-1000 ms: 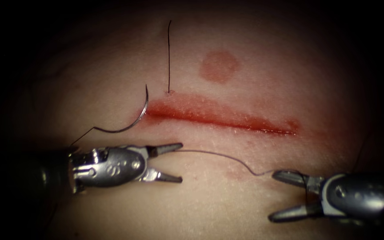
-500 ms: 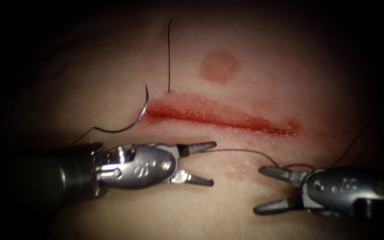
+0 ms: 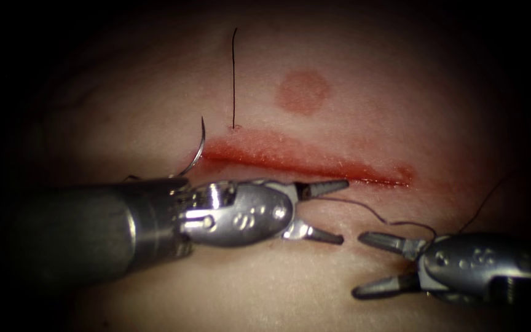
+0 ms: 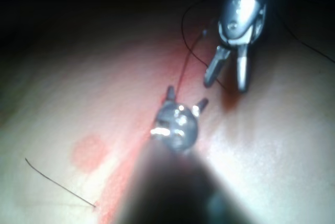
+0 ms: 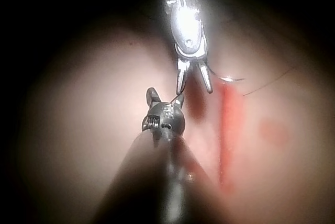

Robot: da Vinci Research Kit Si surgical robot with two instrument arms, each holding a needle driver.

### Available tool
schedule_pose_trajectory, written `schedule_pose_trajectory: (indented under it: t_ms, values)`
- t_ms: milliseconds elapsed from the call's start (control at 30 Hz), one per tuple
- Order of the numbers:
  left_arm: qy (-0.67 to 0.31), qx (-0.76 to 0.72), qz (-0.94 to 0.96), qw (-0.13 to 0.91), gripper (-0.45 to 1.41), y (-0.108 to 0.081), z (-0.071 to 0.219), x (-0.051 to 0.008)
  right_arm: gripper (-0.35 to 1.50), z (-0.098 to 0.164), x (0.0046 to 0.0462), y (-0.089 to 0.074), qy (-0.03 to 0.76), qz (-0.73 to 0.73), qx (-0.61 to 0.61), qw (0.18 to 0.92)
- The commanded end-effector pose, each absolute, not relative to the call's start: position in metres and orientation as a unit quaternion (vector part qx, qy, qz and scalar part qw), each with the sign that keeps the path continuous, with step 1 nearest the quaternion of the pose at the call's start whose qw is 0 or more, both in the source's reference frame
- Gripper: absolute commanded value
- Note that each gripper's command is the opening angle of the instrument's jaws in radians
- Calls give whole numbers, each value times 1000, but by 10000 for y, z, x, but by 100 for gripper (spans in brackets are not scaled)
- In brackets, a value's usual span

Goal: Wound Closure
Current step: Regrasp with the left gripper to get a longer length of suture, then use the left gripper to loop the suture twice around the right gripper.

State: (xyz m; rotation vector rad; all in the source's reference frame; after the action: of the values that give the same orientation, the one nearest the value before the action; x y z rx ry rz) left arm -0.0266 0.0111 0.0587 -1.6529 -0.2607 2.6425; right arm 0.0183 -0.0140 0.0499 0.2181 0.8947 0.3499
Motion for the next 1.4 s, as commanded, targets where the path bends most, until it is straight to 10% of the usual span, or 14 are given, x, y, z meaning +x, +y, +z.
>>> schedule_pose_trajectory:
  t_ms: [33,200,333,1400]
  values:
    - [-86,-525,847,2,46,107,595,-274,123,504,188,-146,428,167,108,881]
    - [-83,-500,862,-16,30,104,604,-276,123,504,190,-145,426,168,109,882]
    - [-63,-465,882,-39,-35,104,610,-272,123,504,192,-146,426,168,109,882]
    - [-74,-496,865,-11,-35,86,576,-133,121,471,178,-135,453,169,122,867]
